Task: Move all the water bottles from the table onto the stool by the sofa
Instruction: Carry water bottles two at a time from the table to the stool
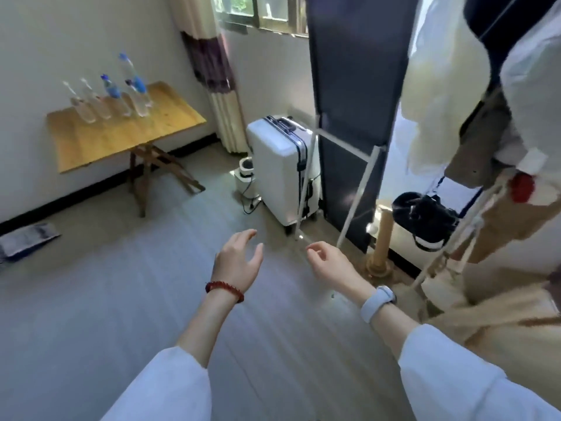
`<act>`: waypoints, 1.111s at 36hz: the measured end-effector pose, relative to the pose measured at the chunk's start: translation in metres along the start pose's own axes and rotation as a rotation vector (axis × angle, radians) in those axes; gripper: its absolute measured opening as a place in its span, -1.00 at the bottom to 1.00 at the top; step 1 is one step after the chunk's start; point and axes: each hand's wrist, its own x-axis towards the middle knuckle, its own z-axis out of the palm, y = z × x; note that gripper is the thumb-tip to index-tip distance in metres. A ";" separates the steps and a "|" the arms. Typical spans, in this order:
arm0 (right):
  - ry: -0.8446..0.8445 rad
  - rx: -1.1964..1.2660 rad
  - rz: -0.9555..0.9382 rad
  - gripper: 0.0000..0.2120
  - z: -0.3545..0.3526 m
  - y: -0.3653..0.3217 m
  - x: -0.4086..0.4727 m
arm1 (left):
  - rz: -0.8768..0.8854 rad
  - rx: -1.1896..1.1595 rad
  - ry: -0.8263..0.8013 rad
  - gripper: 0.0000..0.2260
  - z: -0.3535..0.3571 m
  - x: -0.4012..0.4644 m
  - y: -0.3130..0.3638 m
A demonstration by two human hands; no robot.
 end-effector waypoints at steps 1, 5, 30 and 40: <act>-0.022 -0.012 -0.029 -0.74 0.008 -0.015 0.024 | -0.029 -0.006 0.030 -0.73 -0.008 0.016 -0.011; -0.151 -0.052 -0.105 -0.74 0.050 -0.070 0.109 | -0.178 -0.009 0.107 -0.73 -0.037 0.071 -0.065; -0.331 -0.047 -0.292 -0.78 0.315 -0.396 0.613 | -0.401 -0.046 0.386 -0.76 -0.239 0.518 -0.435; -0.392 -0.002 -0.309 -0.74 0.427 -0.511 0.834 | -0.471 -0.016 0.402 -0.71 -0.303 0.718 -0.574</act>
